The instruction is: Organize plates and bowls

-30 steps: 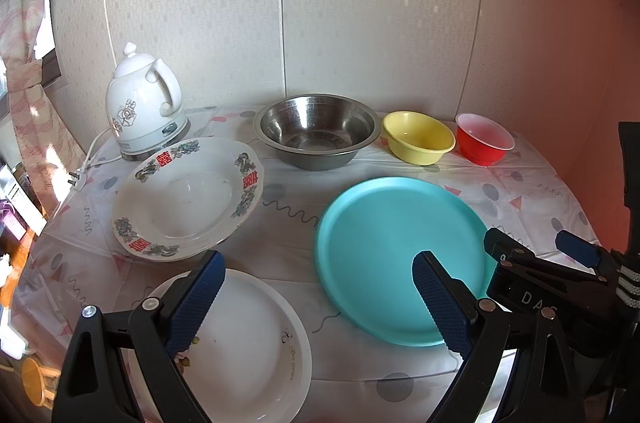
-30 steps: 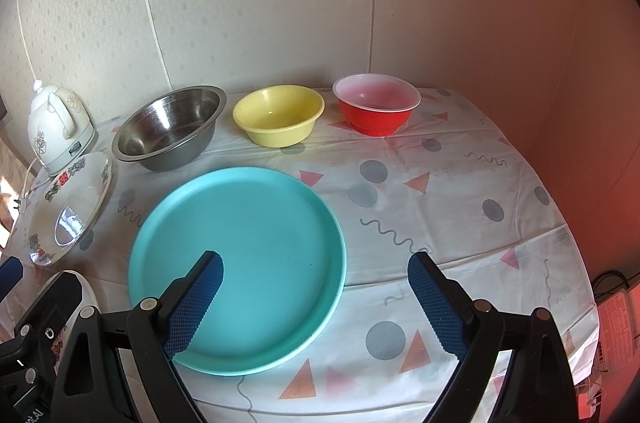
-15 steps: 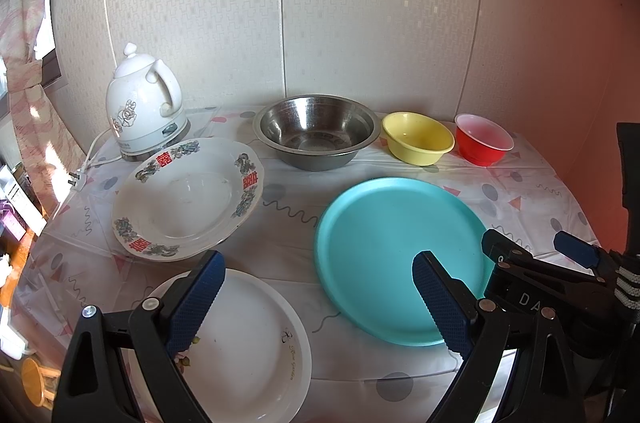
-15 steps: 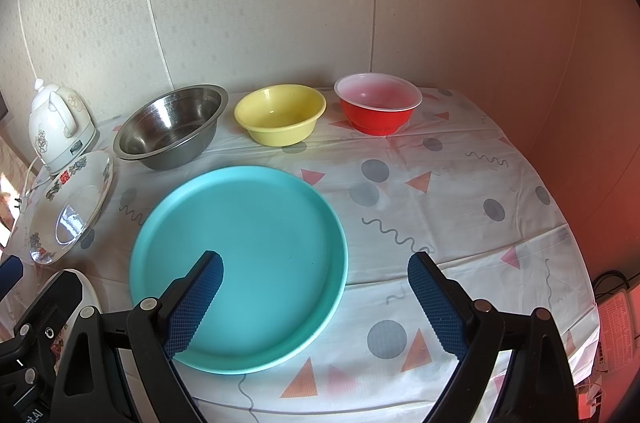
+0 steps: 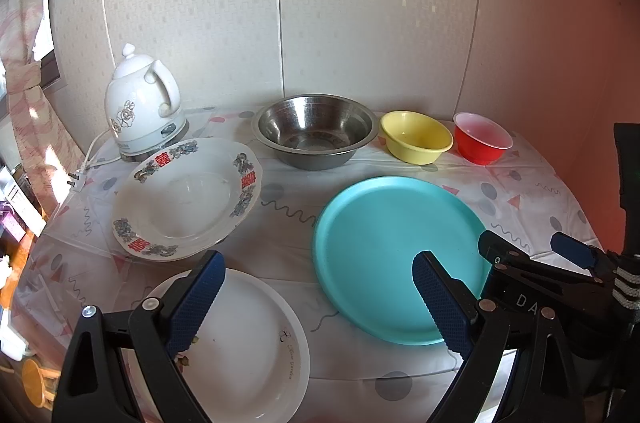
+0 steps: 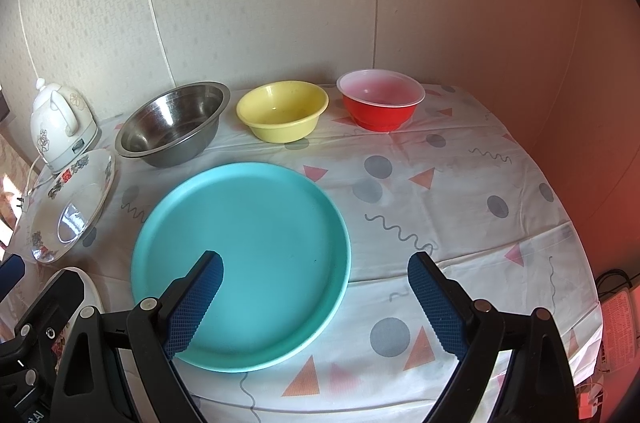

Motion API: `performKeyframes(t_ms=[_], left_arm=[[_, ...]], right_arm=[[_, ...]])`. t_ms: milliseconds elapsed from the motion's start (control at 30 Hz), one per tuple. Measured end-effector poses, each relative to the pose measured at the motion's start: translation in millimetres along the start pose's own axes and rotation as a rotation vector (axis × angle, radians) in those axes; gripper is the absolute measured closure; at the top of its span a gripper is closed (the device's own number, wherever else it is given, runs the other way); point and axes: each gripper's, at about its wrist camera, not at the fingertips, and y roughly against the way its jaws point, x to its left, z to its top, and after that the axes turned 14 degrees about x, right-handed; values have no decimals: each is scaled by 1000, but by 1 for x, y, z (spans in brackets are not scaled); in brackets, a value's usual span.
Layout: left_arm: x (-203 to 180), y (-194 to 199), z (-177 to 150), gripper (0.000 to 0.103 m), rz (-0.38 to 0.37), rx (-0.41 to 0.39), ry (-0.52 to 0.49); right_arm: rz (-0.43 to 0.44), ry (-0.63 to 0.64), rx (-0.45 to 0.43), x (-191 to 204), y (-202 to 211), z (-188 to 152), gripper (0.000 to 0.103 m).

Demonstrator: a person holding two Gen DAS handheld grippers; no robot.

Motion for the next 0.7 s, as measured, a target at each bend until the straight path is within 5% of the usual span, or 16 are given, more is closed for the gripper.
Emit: performKeyframes(t_ms=[233,533,600,700], left_arm=[[-1,-4,3,8,-28,19,-9],[13,-25,31,9,-204,148,-7],[16,-33,39,13,-245,180,-6],[16,-47,49,34,-268,228,-29]], right_arm=[[28,-2,41,-3,-7,2,8],[131,-54,111,-31,-21,7,24],[150,-63,128,-37,-25,8,32],[174,-74,163,-45,-34,8,46]])
